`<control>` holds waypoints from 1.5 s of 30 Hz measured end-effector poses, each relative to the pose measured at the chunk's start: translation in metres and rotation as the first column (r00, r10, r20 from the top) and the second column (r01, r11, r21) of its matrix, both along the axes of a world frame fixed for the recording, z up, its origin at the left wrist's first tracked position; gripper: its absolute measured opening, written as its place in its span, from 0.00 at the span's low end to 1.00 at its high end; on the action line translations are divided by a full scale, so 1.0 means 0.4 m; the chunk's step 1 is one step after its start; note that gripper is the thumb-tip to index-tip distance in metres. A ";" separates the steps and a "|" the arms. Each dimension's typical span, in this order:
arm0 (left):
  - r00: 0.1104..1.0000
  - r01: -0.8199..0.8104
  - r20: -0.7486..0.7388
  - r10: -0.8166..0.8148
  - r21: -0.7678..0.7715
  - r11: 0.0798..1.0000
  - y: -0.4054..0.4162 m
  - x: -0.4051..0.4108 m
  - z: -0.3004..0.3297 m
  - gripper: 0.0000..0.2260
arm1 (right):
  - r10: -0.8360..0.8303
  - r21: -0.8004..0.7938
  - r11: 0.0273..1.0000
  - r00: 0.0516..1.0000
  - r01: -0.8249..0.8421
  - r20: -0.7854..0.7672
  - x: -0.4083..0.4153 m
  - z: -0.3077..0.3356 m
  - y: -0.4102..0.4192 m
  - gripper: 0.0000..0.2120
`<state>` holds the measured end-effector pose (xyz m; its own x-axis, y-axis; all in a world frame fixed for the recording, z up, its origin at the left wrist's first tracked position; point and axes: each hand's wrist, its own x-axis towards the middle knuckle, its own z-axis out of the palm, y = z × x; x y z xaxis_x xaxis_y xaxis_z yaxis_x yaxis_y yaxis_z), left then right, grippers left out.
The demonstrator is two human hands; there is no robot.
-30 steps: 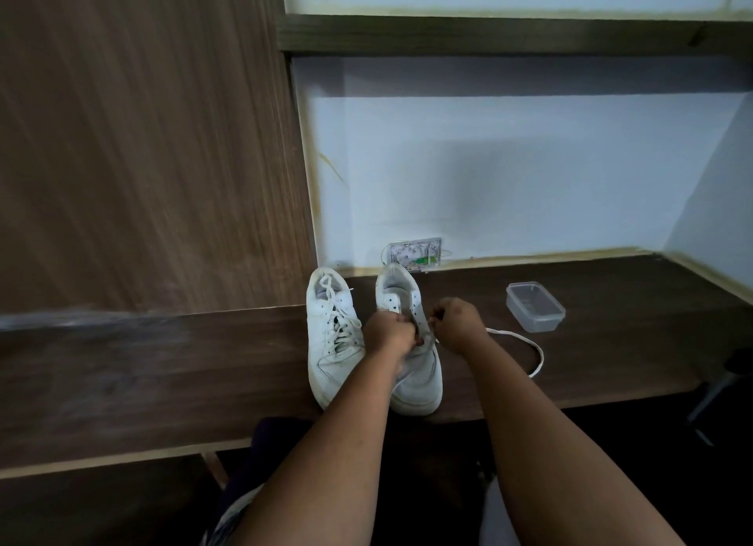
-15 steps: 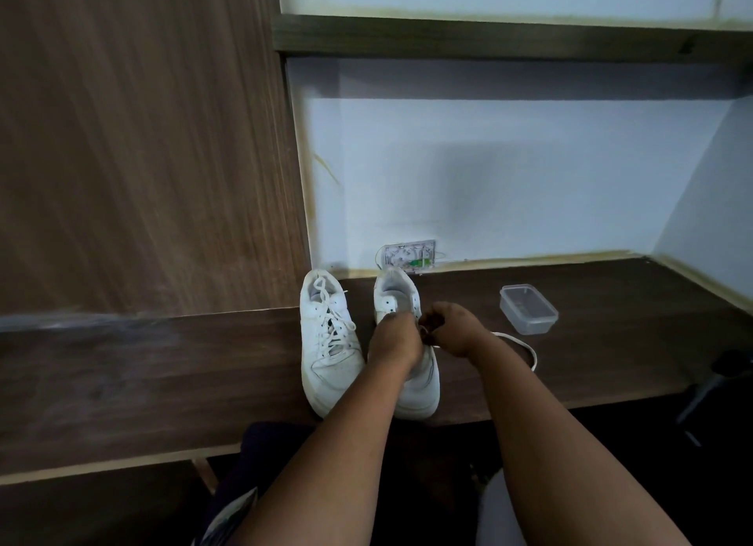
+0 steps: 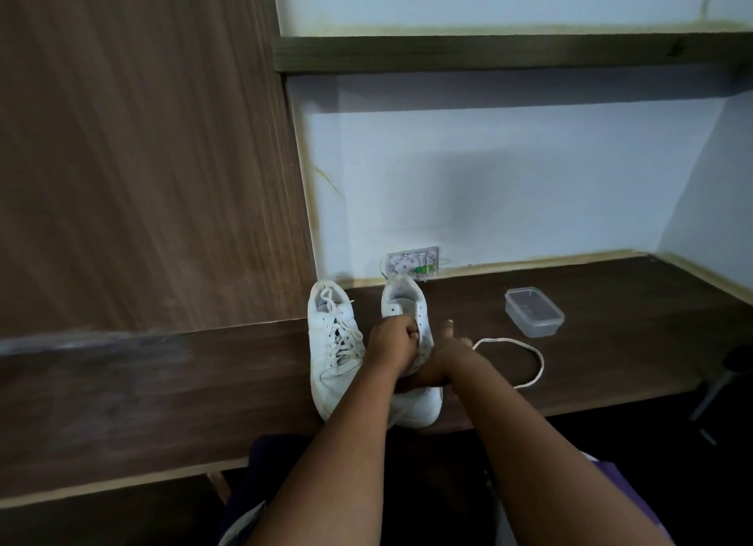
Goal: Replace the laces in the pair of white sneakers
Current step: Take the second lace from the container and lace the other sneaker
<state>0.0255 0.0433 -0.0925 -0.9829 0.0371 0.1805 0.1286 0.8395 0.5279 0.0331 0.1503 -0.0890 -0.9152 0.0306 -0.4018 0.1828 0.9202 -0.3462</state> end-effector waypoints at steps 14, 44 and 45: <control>0.942 -0.006 -0.027 0.334 0.995 0.098 -0.157 0.014 0.193 0.11 | -0.059 -0.278 0.956 0.987 0.099 0.149 0.042 0.059 0.014 0.66; 0.971 -0.232 0.223 0.083 0.964 0.127 -0.163 0.061 0.234 0.07 | -0.104 -0.210 0.973 0.994 0.097 -0.022 0.087 0.013 -0.033 0.68; 0.976 -0.181 0.182 0.116 0.983 -0.019 -0.183 0.070 0.256 0.09 | -0.116 -0.223 0.969 0.993 0.110 -0.013 0.086 0.010 -0.034 0.69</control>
<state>0.0537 -0.0299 0.0099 -0.9453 -0.2935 -0.1422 0.0352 -0.5254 0.8501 0.0676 0.1366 -0.0851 -0.9213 0.0469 -0.3861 0.2690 0.7938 -0.5454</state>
